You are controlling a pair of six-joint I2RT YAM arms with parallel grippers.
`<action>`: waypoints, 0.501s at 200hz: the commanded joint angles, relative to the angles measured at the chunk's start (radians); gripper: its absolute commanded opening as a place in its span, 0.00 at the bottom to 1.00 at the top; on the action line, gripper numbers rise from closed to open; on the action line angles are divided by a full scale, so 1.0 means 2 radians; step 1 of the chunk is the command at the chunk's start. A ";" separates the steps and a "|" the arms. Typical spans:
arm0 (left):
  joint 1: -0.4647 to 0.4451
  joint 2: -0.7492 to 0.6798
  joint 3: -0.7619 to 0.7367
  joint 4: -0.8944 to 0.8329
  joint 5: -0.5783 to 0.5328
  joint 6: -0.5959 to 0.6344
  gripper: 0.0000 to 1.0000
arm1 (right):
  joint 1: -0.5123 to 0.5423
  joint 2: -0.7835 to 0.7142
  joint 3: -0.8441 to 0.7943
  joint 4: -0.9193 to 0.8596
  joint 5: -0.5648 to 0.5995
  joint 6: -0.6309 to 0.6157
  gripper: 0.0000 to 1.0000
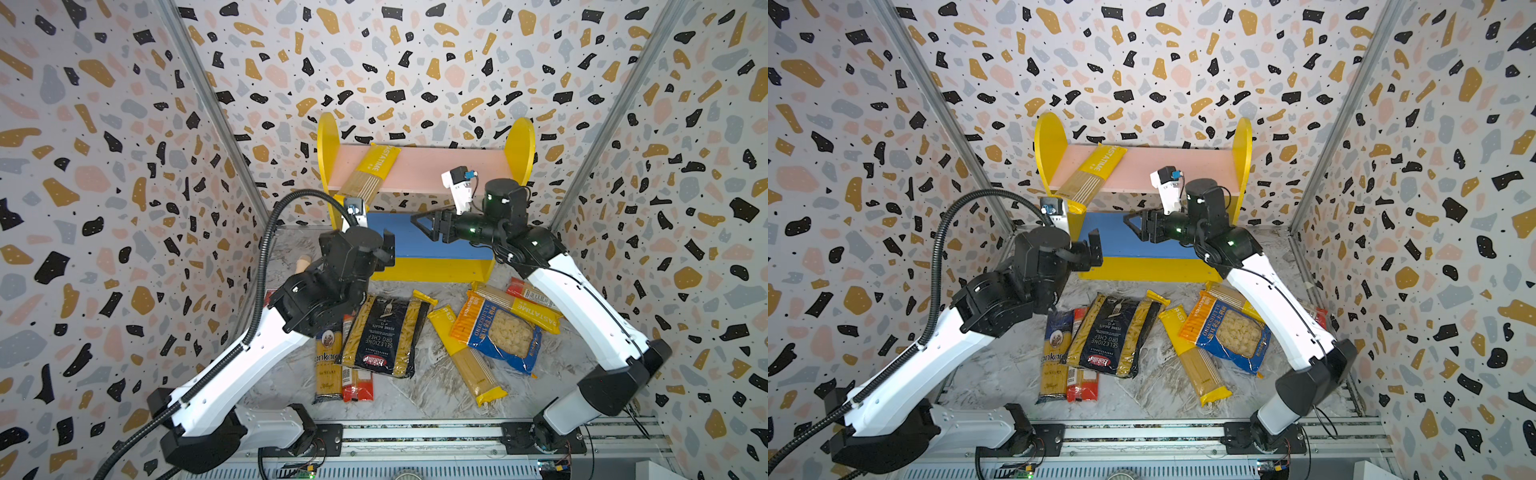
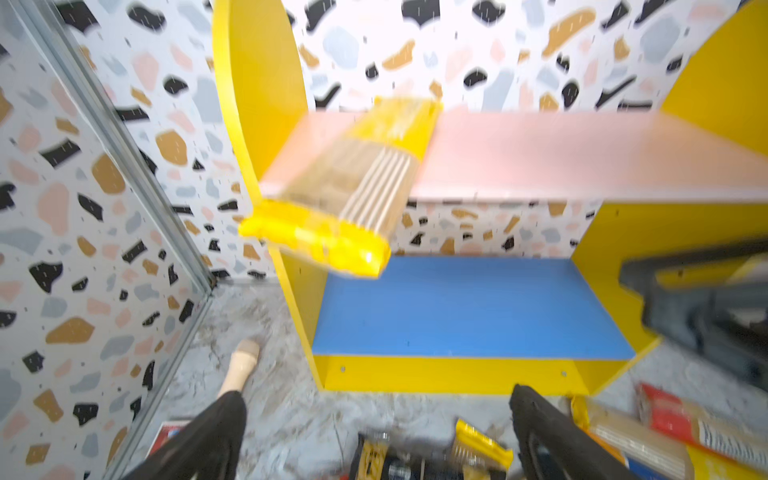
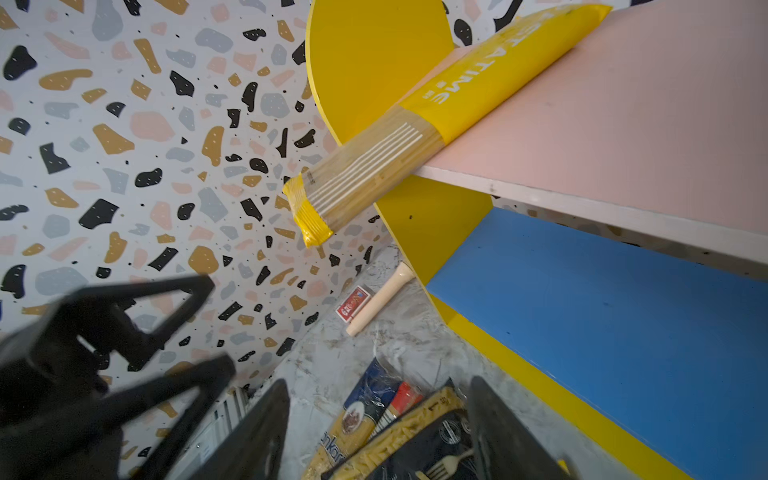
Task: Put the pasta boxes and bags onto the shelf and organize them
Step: 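Withdraw the right gripper from the shelf and lower it toward the pasta pile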
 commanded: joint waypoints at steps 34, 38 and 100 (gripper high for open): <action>0.009 0.185 0.229 -0.009 -0.112 0.066 0.98 | -0.003 -0.113 -0.121 -0.005 0.077 -0.044 0.71; 0.009 0.195 0.242 -0.014 -0.118 0.066 0.97 | -0.004 -0.119 -0.128 -0.005 0.078 -0.044 0.72; 0.009 0.123 0.122 -0.029 -0.030 -0.025 0.97 | -0.018 -0.211 -0.274 0.008 0.081 -0.025 0.81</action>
